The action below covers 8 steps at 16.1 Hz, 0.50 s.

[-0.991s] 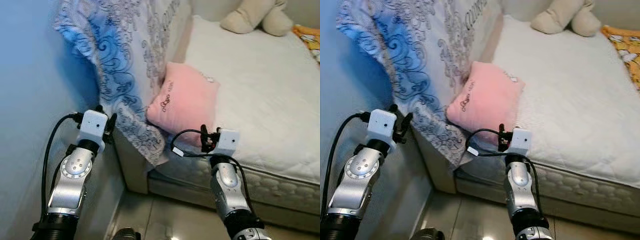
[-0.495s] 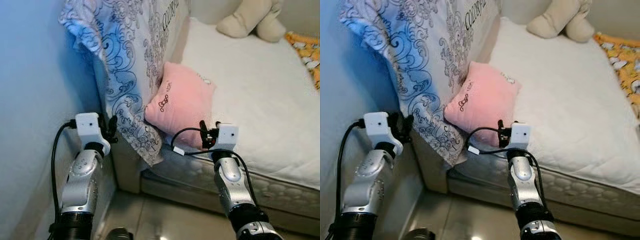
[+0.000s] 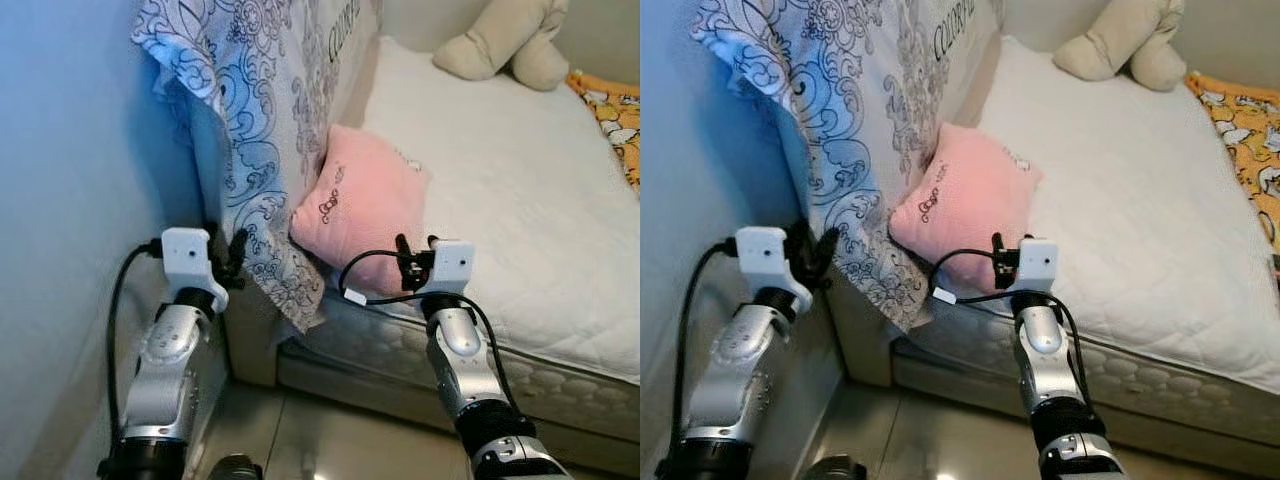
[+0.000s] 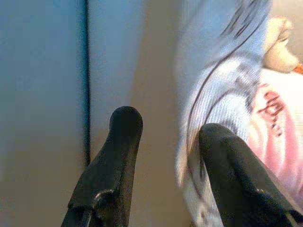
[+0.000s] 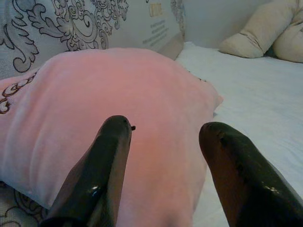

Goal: Clean up the room

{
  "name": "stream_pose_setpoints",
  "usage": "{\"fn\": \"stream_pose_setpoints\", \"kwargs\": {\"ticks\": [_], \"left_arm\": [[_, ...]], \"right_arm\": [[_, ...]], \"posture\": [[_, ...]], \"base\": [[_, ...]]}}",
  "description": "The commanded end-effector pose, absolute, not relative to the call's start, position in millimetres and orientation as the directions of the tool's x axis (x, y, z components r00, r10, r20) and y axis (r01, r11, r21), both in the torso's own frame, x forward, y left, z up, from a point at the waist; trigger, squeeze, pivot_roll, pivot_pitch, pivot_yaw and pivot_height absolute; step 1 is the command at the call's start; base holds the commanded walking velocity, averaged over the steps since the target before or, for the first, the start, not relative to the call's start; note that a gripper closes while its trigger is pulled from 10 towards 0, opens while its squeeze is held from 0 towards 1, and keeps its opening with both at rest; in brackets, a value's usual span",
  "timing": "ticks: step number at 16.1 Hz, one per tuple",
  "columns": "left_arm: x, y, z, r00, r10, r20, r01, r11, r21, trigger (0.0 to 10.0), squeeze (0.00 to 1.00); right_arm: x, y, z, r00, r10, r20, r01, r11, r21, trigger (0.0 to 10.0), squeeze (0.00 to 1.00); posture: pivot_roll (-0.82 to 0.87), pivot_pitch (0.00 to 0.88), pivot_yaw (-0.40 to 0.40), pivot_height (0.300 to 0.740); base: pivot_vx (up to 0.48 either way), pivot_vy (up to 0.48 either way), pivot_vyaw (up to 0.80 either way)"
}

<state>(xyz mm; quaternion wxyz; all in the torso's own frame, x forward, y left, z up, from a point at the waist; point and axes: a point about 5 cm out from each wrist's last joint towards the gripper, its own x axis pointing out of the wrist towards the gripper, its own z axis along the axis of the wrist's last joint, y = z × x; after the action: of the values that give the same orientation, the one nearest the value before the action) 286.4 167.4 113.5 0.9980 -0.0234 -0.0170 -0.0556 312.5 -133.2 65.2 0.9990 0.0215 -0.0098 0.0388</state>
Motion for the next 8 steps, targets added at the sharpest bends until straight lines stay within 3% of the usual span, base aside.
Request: {"fn": "stream_pose_setpoints", "kwargs": {"ticks": [1,8], "left_arm": [[286,158,116,0.988,-0.146,0.055,0.149,0.987,-0.056,10.0,0.0],[291,147,115,0.976,-0.209,0.054,0.21,0.977,-0.018,10.0,0.0]], "right_arm": [[314,-142,64,0.998,0.056,0.007,-0.056,0.998,0.037,10.0,0.0],[314,-151,66,1.0,0.023,0.015,-0.024,0.999,0.035,10.0,0.0]], "posture": [[0.25,0.0,-0.112,0.74],[0.22,0.0,-0.101,0.74]], "base": [[0.0,-0.48,0.0],[0.0,-0.48,0.0]]}}
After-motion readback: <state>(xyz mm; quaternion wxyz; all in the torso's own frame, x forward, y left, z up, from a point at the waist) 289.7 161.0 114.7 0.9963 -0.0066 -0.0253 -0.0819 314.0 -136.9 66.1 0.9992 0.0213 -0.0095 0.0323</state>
